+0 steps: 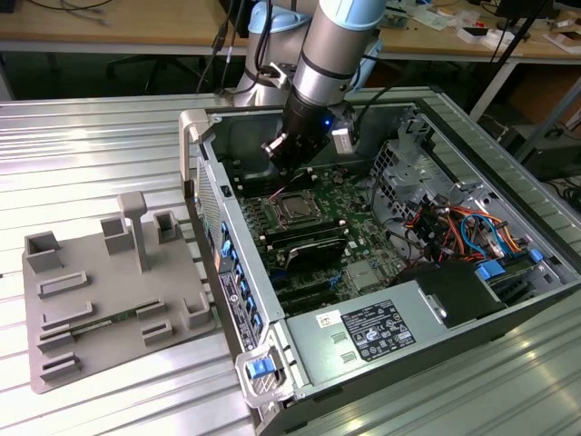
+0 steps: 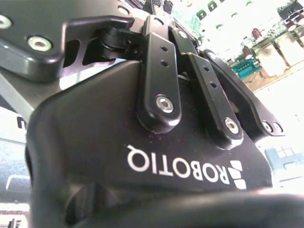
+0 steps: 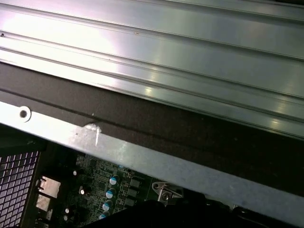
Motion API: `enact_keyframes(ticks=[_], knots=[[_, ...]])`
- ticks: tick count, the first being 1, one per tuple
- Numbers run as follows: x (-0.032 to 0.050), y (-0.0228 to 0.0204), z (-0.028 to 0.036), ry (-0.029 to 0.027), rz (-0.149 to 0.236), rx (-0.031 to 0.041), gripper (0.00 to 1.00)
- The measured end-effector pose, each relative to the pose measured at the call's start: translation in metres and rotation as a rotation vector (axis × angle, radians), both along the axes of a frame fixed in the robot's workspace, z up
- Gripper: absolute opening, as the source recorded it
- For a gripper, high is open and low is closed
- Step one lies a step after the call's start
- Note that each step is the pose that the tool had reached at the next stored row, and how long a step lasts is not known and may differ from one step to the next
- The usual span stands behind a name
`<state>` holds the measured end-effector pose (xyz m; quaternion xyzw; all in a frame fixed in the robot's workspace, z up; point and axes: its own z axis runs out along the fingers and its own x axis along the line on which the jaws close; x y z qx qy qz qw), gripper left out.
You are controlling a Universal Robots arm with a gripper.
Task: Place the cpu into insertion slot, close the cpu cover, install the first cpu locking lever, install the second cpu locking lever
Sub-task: 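Install the first cpu locking lever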
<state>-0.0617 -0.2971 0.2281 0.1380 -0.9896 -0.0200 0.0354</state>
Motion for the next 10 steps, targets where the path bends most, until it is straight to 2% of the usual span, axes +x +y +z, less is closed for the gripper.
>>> enact_keyframes(ticks=[10], knots=[[0.0004,0.0001,-0.0017,0.0001,0.005,0.0000,0.11]])
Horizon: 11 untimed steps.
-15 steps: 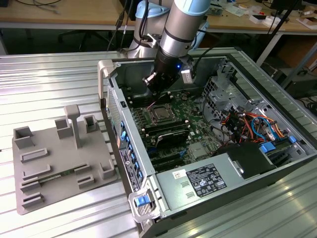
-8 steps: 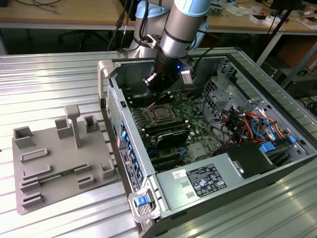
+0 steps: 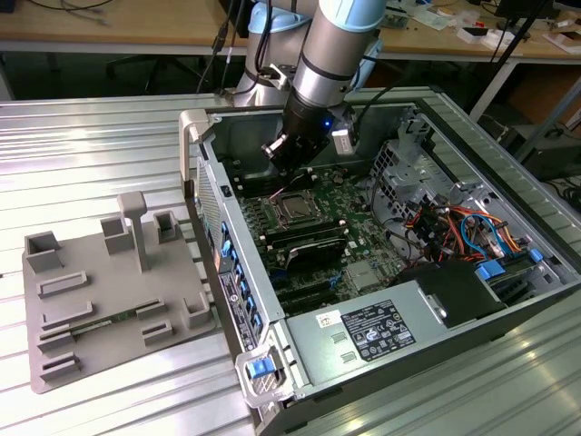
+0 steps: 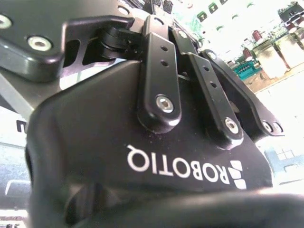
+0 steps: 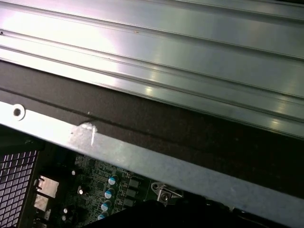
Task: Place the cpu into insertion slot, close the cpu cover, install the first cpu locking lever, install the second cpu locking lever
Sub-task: 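Install the first cpu locking lever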
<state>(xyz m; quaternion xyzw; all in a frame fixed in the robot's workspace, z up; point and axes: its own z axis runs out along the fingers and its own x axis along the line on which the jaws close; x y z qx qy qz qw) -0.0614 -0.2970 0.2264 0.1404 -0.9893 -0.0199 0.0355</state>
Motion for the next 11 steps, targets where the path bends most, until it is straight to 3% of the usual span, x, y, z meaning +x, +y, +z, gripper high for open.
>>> enact_keyframes(ticks=[3,5,8,11], knots=[[0.0001,0.0000,-0.0001,-0.0002,0.000,0.0037,0.11],[0.0017,0.0000,0.0000,0.0000,0.000,0.0176,0.11],[0.0069,-0.0001,0.0000,0.0009,0.000,0.0313,0.11],[0.0089,-0.0013,0.0000,0.0015,0.000,0.0348,0.11]])
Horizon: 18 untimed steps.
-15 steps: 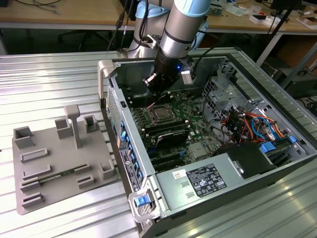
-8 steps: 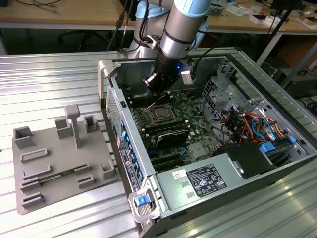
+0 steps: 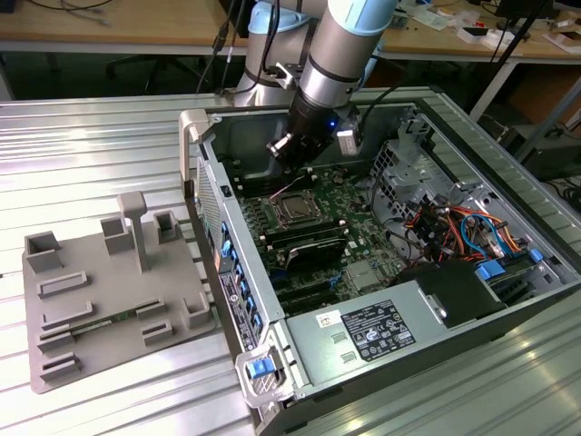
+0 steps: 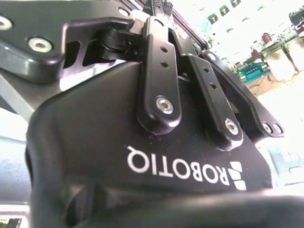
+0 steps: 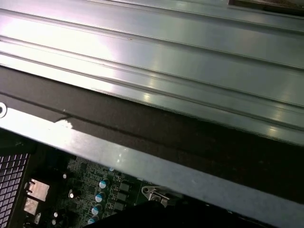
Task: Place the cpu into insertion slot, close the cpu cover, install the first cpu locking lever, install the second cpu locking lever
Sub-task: 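Install the first cpu locking lever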
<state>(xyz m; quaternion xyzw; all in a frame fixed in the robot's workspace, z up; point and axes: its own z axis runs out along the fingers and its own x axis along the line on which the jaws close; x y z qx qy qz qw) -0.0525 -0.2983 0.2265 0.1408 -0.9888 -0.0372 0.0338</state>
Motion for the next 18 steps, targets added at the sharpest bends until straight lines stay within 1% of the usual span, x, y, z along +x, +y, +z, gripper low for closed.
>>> enact_keyframes(ticks=[3,8,12,14,15,18], knots=[[-0.0002,-0.0002,0.0013,0.0002,0.000,-0.0001,0.11],[-0.0024,-0.0002,0.0070,-0.0003,0.000,0.0000,0.11],[-0.0071,-0.0002,0.0074,-0.0011,-0.003,0.0001,0.11],[-0.0073,-0.0002,0.0068,-0.0011,-0.020,-0.0001,0.11],[-0.0073,-0.0002,0.0056,-0.0011,-0.052,-0.0012,0.11],[-0.0074,-0.0002,0.0045,-0.0009,-0.106,-0.0036,0.11]])
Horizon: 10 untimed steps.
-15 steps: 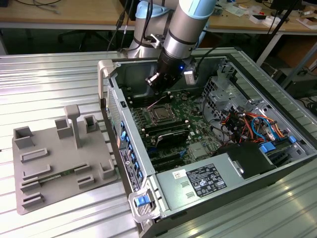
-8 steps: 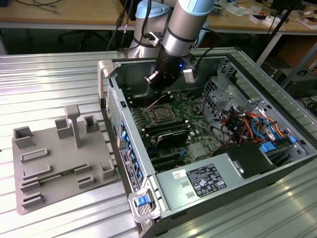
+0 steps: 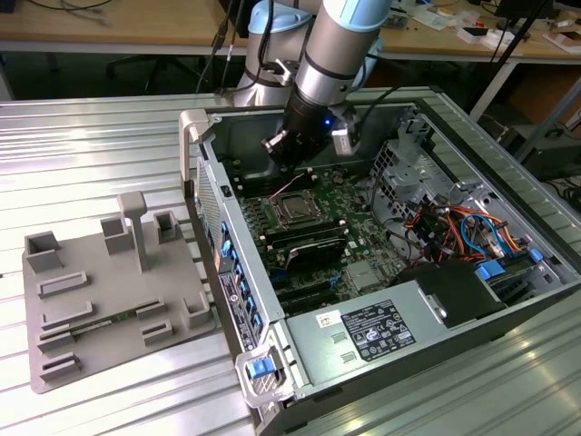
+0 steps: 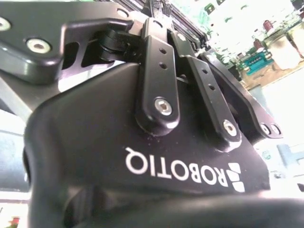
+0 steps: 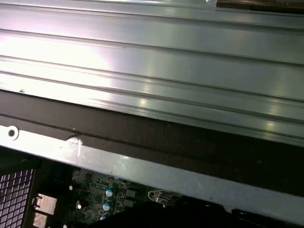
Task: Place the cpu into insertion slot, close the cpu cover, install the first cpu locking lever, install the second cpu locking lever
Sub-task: 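Install the first cpu locking lever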
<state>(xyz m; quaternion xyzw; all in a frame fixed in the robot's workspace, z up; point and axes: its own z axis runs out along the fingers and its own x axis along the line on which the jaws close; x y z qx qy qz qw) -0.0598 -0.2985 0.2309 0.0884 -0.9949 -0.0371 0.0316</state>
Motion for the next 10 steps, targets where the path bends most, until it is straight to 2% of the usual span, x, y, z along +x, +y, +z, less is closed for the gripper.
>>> enact_keyframes(ticks=[4,10], knots=[[0.0001,0.0000,-0.0002,-0.0003,-0.041,-0.0027,0.11],[-0.0003,-0.0060,-0.0006,-0.0003,-0.051,-0.0030,0.11]])
